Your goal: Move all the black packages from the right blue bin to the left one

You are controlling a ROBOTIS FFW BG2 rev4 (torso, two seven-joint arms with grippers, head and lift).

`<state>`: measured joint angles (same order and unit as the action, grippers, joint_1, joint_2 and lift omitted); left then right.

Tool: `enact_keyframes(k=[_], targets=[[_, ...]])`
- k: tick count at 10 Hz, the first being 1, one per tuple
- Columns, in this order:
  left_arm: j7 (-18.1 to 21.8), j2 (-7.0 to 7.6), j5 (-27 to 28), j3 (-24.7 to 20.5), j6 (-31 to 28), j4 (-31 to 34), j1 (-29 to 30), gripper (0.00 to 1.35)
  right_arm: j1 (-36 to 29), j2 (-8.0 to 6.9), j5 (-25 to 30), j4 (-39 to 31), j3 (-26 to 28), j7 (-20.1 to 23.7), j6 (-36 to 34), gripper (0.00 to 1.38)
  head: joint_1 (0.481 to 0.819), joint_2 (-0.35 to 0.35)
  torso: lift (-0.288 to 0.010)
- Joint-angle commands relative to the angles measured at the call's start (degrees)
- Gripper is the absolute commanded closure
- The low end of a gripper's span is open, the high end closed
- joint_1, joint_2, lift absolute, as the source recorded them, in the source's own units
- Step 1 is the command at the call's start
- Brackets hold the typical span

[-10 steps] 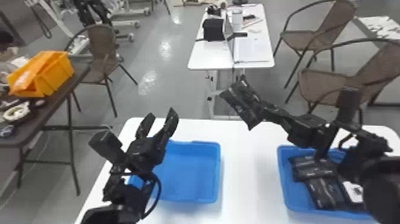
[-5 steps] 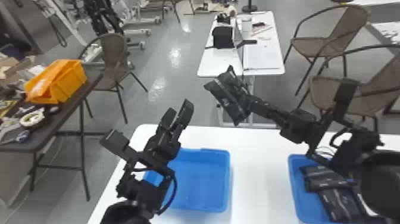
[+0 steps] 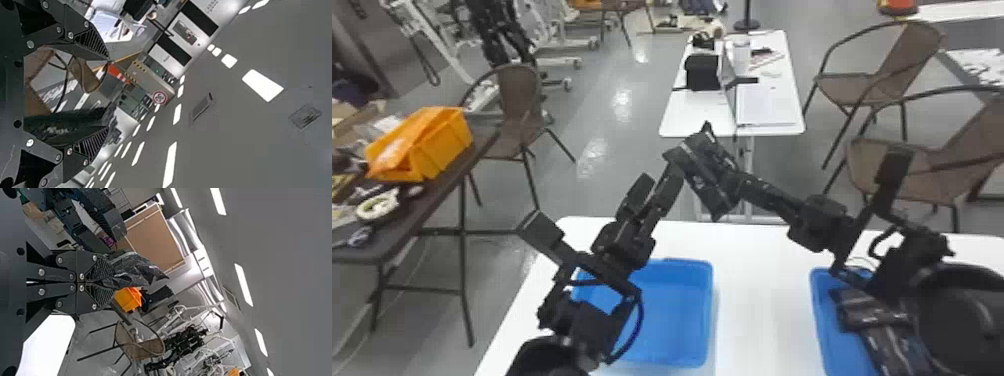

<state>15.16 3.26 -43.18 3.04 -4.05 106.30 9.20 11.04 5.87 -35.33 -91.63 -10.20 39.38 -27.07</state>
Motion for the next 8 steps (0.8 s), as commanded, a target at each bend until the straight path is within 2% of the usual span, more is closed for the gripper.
enact_keyframes(k=[1,2,5,7,8], targets=[[0.8,0.43,-1.0,0.1,-3.8,0.2,-0.8,0.44,0.3,-0.07,-0.3,0.6,-0.4,0.0,0.0,1.18,0.634,0.162,0.000],[0.9,0.17,-0.9,0.0,-3.9,0.2,-1.0,0.44,0.6,-0.07,-0.5,0.9,-0.9,0.0,0.0,1.18,0.637,0.149,0.000],[1.5,-1.85,-0.9,-0.8,-4.2,-0.9,-1.9,0.44,0.7,-0.16,-1.6,2.2,-1.7,0.1,0.1,1.18,0.638,0.154,0.000],[2.8,-1.76,-1.0,-1.3,-7.2,-1.0,-3.0,0.45,0.7,-0.34,-1.8,2.6,-1.8,0.1,0.0,1.18,0.639,0.153,0.000],[2.8,-1.41,-1.1,-1.4,-9.0,-0.9,-3.3,0.64,0.7,-0.42,-2.0,2.9,-1.8,0.1,0.0,1.18,0.639,0.151,0.000]])
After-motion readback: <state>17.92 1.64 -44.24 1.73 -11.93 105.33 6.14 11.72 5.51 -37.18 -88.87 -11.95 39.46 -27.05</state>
